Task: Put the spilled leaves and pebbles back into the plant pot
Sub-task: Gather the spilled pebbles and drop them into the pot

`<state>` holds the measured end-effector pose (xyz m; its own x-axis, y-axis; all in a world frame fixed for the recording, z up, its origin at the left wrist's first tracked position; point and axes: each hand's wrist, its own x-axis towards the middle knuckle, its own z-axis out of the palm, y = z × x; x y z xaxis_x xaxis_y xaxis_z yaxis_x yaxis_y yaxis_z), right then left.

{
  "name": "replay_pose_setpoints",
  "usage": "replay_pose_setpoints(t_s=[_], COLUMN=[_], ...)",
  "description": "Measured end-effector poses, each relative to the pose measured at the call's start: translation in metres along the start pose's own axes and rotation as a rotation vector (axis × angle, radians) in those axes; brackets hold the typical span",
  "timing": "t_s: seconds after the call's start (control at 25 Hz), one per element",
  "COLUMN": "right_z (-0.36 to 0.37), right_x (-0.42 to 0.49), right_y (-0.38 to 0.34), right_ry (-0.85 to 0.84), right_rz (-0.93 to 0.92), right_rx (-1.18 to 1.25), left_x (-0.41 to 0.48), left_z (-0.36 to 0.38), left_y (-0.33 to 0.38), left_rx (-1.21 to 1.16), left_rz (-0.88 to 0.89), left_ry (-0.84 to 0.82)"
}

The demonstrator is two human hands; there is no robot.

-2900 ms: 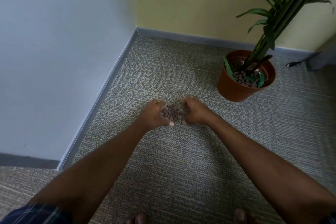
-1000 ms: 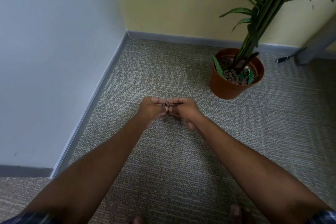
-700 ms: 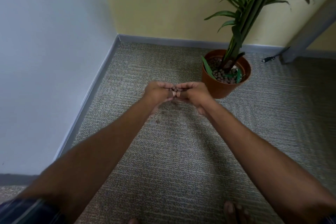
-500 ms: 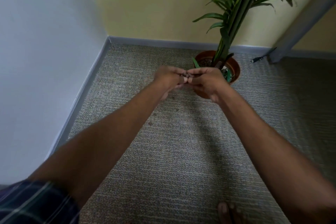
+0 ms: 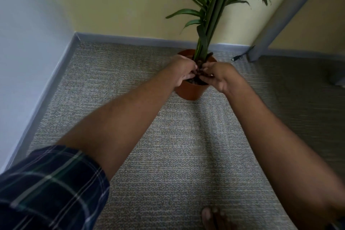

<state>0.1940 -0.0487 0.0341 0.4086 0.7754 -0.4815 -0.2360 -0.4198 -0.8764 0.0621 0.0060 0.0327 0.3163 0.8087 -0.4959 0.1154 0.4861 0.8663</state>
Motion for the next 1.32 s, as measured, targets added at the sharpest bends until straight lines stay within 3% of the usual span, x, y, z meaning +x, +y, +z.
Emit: replay_pose_setpoints(t_s=[0.36, 0.64, 0.92, 1.12, 1.24, 1.32], right_z=[-0.002, 0.021, 0.097, 0.129, 0.133, 0.128], right_x=[0.002, -0.028, -0.019, 0.003, 0.008, 0.008], right_y=[0.0, 0.016, 0.067, 0.12, 0.14, 0.15], right_ry=[0.066, 0.276, -0.195, -0.388, -0.526, -0.505], right_rz=[-0.011, -0.202, -0.276, -0.474, -0.555, -0.662], right_rx=[0.083, 0.157, -0.299, -1.102, -1.388, -1.518], left_x=[-0.007, -0.02, -0.028, -0.041, -0.048, -0.05], left_z=[-0.023, -0.082, -0.154, -0.201, -0.221, -0.228], left_y=[0.0, -0.009, -0.06, -0.12, -0.147, -0.158], left_rx=[-0.052, 0.028, 0.237, 0.545, 0.795, 0.923], left_rz=[0.044, 0.083, 0.015, 0.048, 0.105, 0.115], left_ry=[0.017, 0.053, 0.14, 0.218, 0.267, 0.238])
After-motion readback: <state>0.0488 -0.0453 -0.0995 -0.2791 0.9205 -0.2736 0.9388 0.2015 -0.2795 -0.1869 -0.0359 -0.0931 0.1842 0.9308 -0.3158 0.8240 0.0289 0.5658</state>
